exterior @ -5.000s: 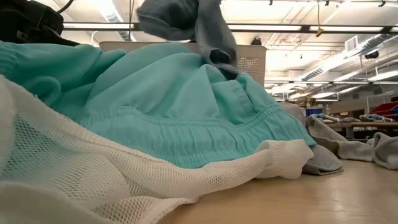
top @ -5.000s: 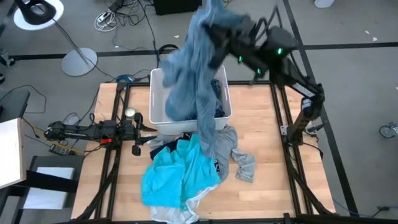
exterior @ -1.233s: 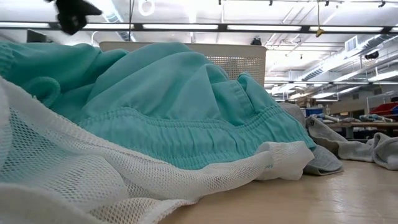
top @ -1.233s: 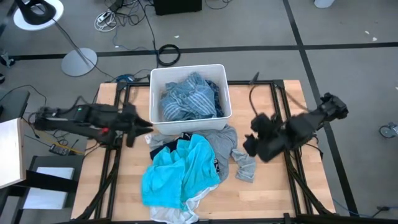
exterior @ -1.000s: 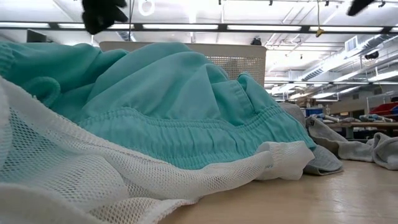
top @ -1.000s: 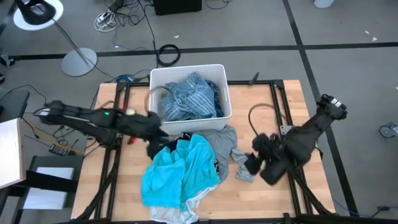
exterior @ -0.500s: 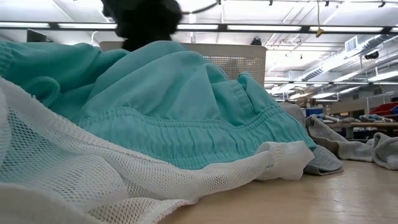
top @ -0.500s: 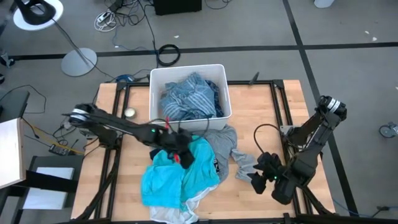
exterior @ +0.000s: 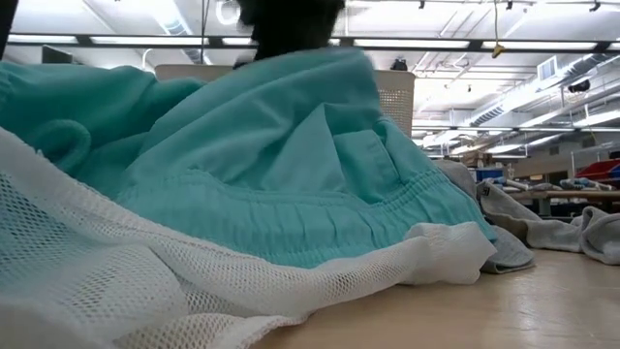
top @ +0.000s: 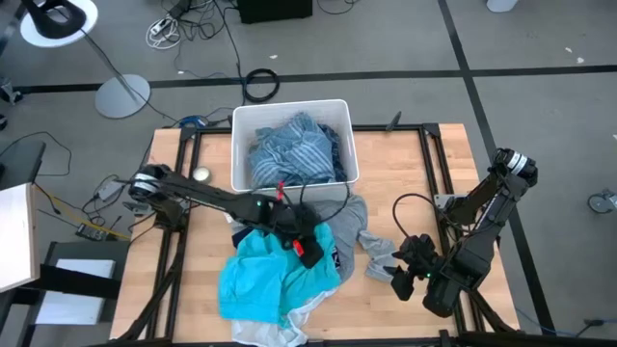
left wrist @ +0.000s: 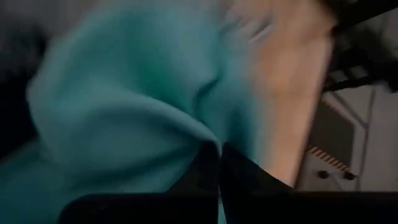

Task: Sort clothes
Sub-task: Put the blue shorts into the white bin

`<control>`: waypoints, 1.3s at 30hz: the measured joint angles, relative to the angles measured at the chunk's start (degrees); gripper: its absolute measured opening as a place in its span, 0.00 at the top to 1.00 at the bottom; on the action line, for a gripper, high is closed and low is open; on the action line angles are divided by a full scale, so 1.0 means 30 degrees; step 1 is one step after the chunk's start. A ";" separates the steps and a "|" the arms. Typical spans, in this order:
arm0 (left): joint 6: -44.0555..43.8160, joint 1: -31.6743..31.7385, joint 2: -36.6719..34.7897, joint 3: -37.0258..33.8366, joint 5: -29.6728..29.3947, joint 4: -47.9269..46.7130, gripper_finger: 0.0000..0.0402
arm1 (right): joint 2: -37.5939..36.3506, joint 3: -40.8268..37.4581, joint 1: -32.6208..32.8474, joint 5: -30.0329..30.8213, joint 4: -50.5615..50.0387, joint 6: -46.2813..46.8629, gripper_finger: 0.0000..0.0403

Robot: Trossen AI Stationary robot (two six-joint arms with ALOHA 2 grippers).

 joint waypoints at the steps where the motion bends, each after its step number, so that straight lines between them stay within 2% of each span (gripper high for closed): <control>1: 0.0366 0.0007 -0.0207 0.0870 -0.0153 -0.0607 0.99 | 0.0000 0.0000 0.0000 0.0029 -0.0069 -0.0017 0.40; 9: 0.3896 -0.0039 -0.0836 0.8850 -0.2344 -0.5525 1.00 | 0.0000 0.0000 0.0000 0.0911 -0.0603 -0.0243 0.40; 16: 0.6212 0.0576 -0.0900 1.3625 -0.3260 -0.6423 1.00 | 0.0000 0.0000 -0.0051 0.1201 -0.0631 -0.0354 0.40; 21: 0.7800 0.2237 -0.0878 1.6294 -0.3253 -0.6283 1.00 | 0.0007 0.0000 -0.0073 0.1268 -0.0485 -0.0116 0.40; 26: 0.9330 0.4641 -0.0878 1.8639 -0.2930 -0.4508 1.00 | 0.0007 0.0000 -0.0097 0.2032 -0.0297 0.0365 0.40; 30: 1.0452 0.6730 -0.1605 1.8478 -0.1966 0.0256 1.00 | 0.0020 0.0000 -0.0298 0.2324 -0.0279 0.0850 0.40; 39: 1.3906 1.0345 -0.2284 1.8664 -0.1832 0.9545 1.00 | 0.0022 0.0000 -0.1079 0.2321 -0.0075 0.0935 0.40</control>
